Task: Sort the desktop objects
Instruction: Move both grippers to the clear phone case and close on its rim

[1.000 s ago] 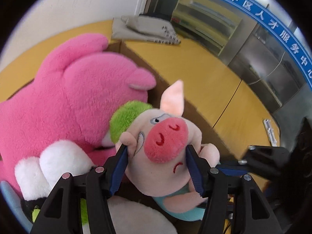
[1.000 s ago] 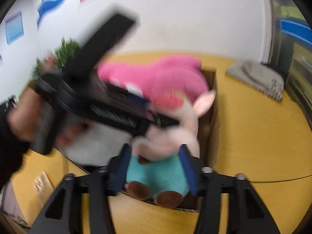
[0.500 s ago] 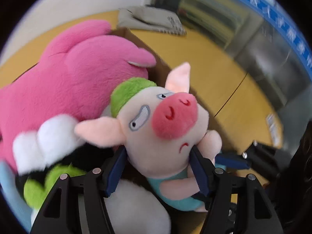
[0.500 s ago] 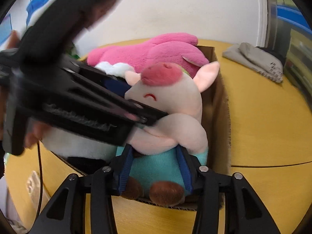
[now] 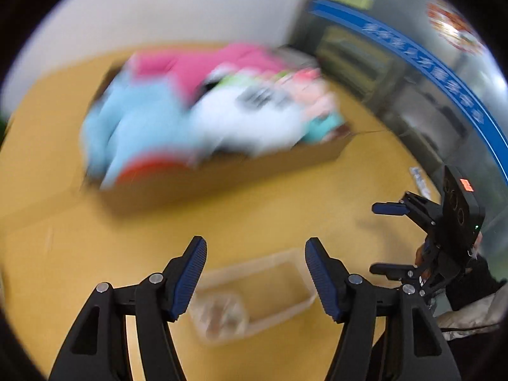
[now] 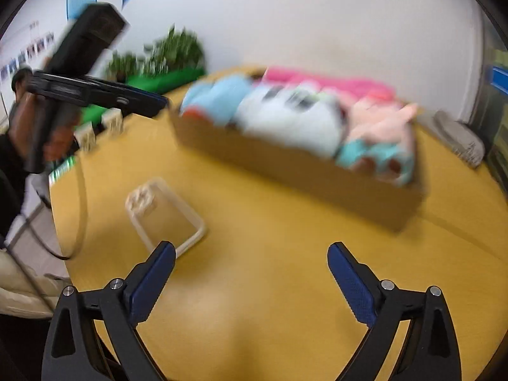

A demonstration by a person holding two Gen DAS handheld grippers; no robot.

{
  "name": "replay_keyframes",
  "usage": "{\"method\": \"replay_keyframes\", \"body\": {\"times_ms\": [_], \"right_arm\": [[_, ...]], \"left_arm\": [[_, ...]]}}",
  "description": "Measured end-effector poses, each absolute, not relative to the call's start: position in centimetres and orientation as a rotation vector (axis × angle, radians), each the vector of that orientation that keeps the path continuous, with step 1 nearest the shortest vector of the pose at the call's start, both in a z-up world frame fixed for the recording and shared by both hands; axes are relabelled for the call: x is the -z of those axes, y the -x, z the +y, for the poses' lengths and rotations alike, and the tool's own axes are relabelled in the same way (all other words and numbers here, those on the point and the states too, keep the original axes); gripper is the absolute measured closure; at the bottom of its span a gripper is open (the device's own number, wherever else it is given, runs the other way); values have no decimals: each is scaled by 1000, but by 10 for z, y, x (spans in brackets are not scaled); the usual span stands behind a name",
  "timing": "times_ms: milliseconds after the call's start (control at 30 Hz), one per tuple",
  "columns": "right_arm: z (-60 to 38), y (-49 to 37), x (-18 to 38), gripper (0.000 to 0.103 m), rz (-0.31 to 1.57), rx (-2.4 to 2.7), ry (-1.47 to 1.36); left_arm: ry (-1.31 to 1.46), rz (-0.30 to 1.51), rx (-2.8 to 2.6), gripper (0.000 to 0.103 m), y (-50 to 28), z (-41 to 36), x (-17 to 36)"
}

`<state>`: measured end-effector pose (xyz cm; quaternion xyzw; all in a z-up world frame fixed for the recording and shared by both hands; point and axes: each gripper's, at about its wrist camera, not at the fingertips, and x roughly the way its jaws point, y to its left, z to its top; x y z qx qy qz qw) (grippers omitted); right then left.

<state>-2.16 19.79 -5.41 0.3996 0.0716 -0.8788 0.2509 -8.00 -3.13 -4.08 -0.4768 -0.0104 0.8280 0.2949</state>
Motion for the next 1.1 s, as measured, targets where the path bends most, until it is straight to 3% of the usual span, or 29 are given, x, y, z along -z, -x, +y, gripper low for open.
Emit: {"method": "replay_keyframes", "body": {"times_ms": [133,400,700,867,933,1100], "right_arm": [[142,19,79,7,223,2308,-1102],[81,24,103,5,609,2077,-933],[89,56,118,12,548,1938,-1066],[117,74,113,14,278,1783,-1162],[129,77,114,15,185,1714,-1209],[152,93,111,15,26,1578,-1306]], "left_arm": [[1384,-77,-2200,39,71,-61,88],[1351,-160,-2066,39,74,-54,125],[1257,-160,-2085,39,60,-59,111],[1034,-74,-1996,39,42,-52,76],[1003,53,-1991,39,39,-38,70],[1001,159,-1840,39,40,-7,82]]}}
